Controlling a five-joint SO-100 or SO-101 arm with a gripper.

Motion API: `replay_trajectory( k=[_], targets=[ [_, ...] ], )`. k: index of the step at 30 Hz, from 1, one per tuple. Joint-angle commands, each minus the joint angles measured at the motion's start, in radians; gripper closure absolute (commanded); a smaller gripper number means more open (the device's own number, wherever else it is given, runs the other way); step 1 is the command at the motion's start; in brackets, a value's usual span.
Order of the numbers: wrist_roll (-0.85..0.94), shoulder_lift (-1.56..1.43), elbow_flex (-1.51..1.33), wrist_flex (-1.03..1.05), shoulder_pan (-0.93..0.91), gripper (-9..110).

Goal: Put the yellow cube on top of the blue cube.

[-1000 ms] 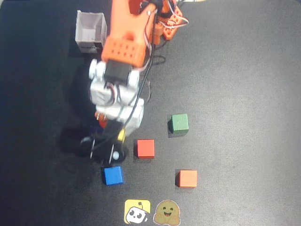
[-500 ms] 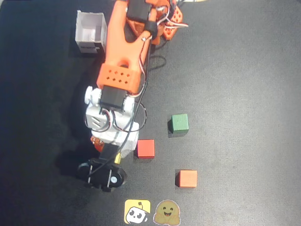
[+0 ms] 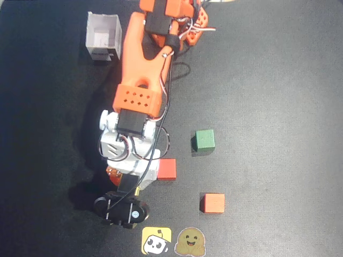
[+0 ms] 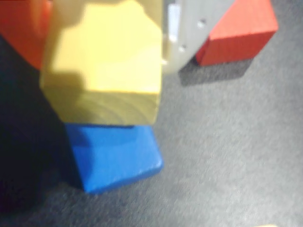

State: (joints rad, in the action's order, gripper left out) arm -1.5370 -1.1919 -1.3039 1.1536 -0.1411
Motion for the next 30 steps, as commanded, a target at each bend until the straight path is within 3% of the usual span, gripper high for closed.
replay_trajectory(
  k=[1, 30],
  targets=[
    [0.005, 0.002, 0.069, -0.014, 0.002, 90],
    [-0.064, 0.051, 0.078, -0.101, -0.012, 89]
  ],
)
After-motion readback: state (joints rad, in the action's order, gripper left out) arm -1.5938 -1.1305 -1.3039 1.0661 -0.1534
